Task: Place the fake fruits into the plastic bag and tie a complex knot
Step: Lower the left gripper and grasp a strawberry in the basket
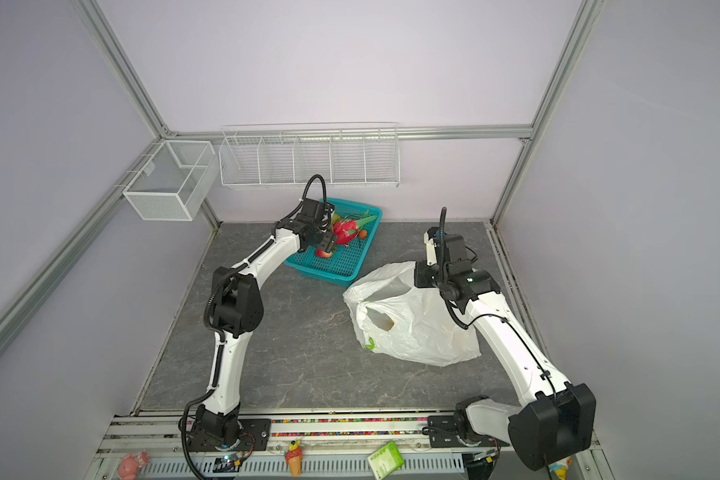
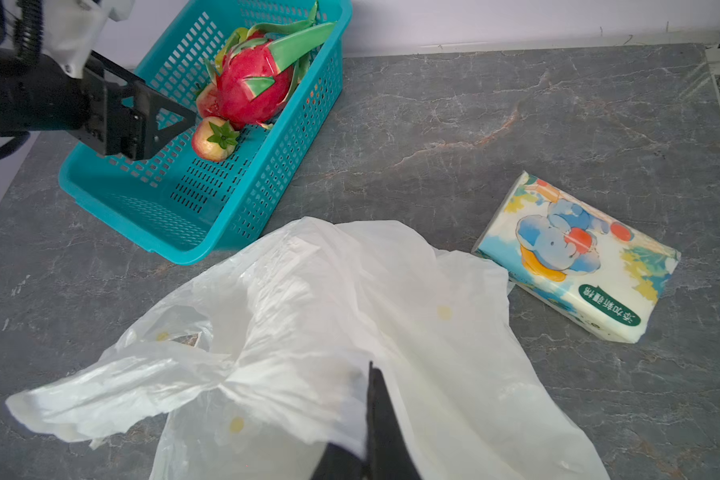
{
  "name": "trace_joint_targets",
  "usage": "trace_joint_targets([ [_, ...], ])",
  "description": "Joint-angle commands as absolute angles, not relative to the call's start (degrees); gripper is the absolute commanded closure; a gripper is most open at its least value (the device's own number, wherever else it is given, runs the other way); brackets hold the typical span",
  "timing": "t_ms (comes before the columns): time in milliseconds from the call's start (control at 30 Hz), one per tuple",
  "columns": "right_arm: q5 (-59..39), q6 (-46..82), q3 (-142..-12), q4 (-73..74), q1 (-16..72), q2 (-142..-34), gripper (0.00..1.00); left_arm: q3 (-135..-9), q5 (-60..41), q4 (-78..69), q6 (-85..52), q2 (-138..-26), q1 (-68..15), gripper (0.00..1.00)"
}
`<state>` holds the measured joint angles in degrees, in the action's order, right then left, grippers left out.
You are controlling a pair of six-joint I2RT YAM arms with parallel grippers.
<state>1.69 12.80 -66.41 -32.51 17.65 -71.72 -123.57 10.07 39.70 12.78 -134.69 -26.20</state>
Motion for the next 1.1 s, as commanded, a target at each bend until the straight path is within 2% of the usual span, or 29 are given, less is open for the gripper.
trace_joint_targets([
  [0, 0.5, 12.0, -65.9, -31.5, 17.3, -72.2, 0.94, -127.9, 9.1, 47.5, 15.9, -137.7, -26.1, 0.18],
  [400, 0.8, 11.9, -65.1, -31.8, 17.2, -71.3, 0.94, -130.9, 6.1, 46.7, 17.8, -142.9, -26.2, 0.19],
  [1067, 1.0, 12.0, -64.9, -32.0, 17.2, -71.5, 0.94, -139.8, 3.9, 54.1, 22.0, -149.6, -26.9, 0.24],
])
